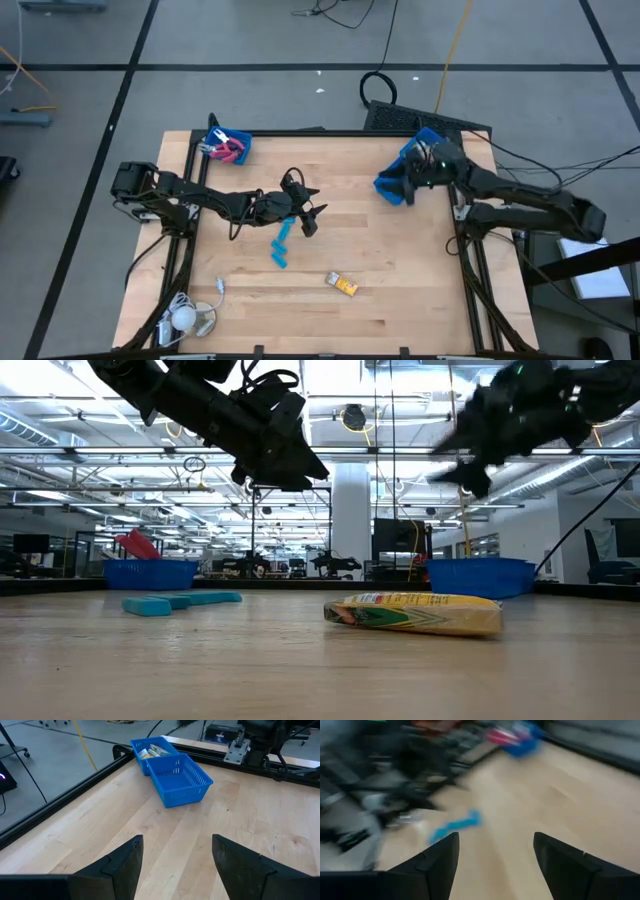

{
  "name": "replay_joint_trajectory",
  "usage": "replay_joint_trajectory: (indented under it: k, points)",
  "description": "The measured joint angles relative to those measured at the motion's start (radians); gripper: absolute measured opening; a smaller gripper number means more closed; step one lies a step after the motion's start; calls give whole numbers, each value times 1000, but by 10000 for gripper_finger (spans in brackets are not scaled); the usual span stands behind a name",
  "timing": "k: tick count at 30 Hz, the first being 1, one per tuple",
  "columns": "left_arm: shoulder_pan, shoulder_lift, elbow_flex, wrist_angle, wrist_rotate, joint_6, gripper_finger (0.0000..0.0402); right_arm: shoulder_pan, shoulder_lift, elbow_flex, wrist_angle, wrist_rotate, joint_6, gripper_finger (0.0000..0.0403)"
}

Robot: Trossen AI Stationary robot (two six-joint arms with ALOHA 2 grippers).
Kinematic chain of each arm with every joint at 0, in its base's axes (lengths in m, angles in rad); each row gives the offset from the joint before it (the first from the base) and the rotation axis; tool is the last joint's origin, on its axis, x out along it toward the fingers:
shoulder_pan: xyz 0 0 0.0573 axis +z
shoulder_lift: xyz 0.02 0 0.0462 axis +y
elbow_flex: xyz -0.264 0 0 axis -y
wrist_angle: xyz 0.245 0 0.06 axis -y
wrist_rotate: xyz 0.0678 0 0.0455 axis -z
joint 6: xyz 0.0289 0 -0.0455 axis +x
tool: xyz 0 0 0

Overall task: Pick & Place School Supplies
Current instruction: Put the yellow crayon box into the top right blue basket

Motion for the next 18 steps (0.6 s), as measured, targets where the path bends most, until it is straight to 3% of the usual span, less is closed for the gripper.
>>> replay_joint_trajectory:
  k: [4,9,14,18]
  points:
    - [0,0,0,0,0,0,239,230,-11,0,153,-3,-88,243]
    - [-1,0,0,29,13,-9,239,501,-15,0,192,7,-332,236]
    - [-1,9,1,26,52,-4,239,681,8,0,184,172,-377,231]
    - [-6,31,-1,-14,64,-113,239,755,40,0,191,281,-397,232]
